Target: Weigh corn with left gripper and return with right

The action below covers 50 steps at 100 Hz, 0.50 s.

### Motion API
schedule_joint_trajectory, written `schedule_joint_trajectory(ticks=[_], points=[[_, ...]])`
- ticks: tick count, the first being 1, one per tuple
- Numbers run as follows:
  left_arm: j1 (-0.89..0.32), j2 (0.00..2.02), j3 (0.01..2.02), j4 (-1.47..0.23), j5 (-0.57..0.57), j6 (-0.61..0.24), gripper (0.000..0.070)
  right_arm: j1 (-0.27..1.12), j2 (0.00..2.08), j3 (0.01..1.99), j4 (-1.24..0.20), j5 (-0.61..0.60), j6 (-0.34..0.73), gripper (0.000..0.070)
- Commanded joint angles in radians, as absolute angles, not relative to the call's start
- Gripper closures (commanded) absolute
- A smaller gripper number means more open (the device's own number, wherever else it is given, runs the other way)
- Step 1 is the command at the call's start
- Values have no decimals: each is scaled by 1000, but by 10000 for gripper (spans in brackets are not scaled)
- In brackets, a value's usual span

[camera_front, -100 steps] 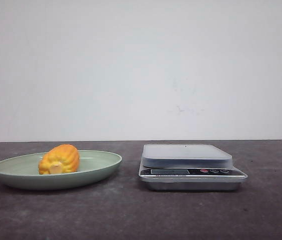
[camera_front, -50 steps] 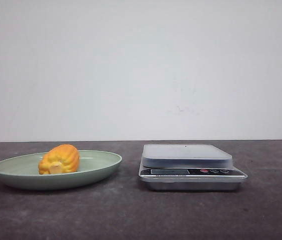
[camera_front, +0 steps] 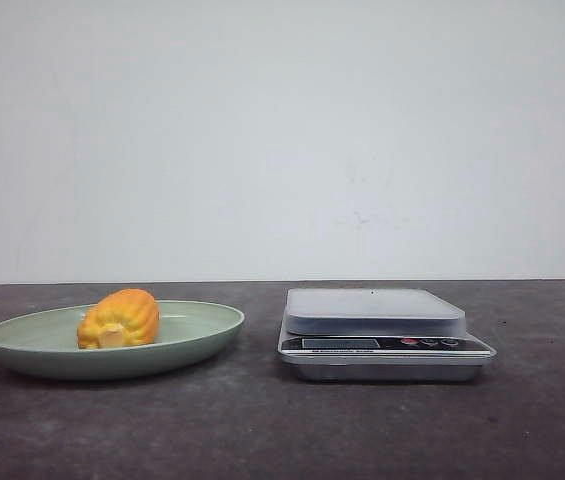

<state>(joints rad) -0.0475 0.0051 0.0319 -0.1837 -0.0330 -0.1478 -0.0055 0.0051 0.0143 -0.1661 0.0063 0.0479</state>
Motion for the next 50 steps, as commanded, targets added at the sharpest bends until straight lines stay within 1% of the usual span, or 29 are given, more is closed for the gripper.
schedule_joint_trajectory(ticks=[1, 14, 36, 50], points=[[-48, 3, 14, -187, -33, -139, 700, -3, 4, 10, -157, 7, 44, 693], [-37, 20, 14, -187, -33, -139, 700, -4, 4, 10, -121, 49, -65, 693], [13, 51, 14, -187, -33, -139, 700, -4, 4, 10, -37, 59, -67, 693], [13, 36, 14, -187, -33, -139, 700, -3, 4, 10, -27, 59, -67, 693]])
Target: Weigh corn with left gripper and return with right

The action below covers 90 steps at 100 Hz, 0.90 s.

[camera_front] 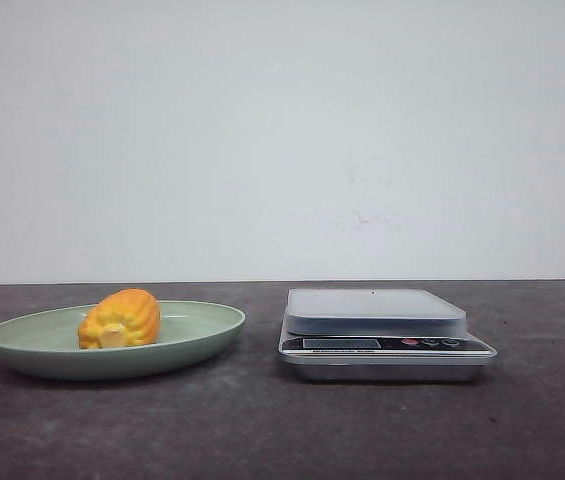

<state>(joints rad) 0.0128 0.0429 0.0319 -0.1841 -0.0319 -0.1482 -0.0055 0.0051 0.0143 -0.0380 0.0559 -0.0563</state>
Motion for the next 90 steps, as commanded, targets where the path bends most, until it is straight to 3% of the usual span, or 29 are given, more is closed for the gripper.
schedule_joint_trajectory(ticks=[1, 30, 51, 65, 80, 90], points=[[13, 35, 14, -187, -33, -139, 700, -3, 4, 10, -27, 59, -67, 693], [13, 35, 14, -187, -33, -139, 700, -3, 4, 10, -7, 60, -66, 693], [13, 35, 14, -187, -33, -142, 700, -2, 4, 10, -14, 43, 68, 693], [13, 35, 14, -188, -33, -157, 700, -2, 4, 10, -46, 22, 93, 693], [13, 35, 14, -185, -33, -212, 700, -2, 4, 11, -57, -27, 153, 694], [13, 35, 18, -150, -27, -300, 700, -2, 4, 35, -64, -27, 221, 696]])
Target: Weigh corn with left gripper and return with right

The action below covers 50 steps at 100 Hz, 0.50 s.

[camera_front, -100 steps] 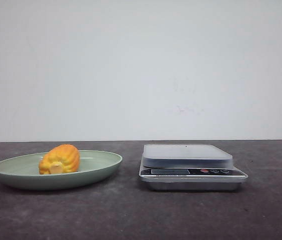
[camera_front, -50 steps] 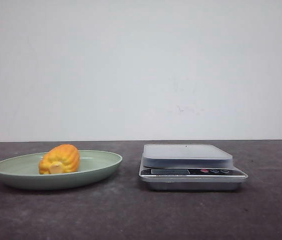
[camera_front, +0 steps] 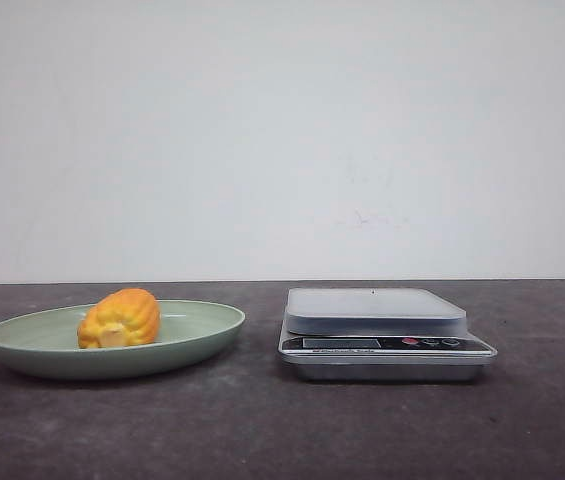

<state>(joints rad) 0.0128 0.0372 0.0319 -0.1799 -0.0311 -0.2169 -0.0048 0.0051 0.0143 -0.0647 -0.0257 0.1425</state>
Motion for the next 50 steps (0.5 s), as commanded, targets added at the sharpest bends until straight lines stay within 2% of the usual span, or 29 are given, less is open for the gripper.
schedule_joint_trajectory(ticks=[1, 14, 22, 31, 40, 42, 44, 50], points=[[13, 35, 20, -147, -24, -309, 700, -2, 5, 40, -65, -27, 228, 696], [13, 47, 88, -134, 23, -407, 694, -2, 32, 136, -95, -31, 306, 696], [12, 73, 164, -133, 49, -467, 694, -2, 84, 215, -122, -33, 314, 696], [12, 137, 270, -133, 54, -471, 694, -1, 171, 311, -162, -39, 311, 696], [12, 221, 379, -136, 67, -431, 694, -1, 261, 405, -210, -70, 294, 687], [12, 240, 402, -136, 76, -421, 680, -1, 279, 424, -218, -80, 295, 656], [12, 258, 426, -136, 86, -413, 639, -1, 295, 442, -227, -86, 297, 597], [12, 311, 500, -146, 113, -408, 426, 2, 332, 495, -250, -118, 303, 340]])
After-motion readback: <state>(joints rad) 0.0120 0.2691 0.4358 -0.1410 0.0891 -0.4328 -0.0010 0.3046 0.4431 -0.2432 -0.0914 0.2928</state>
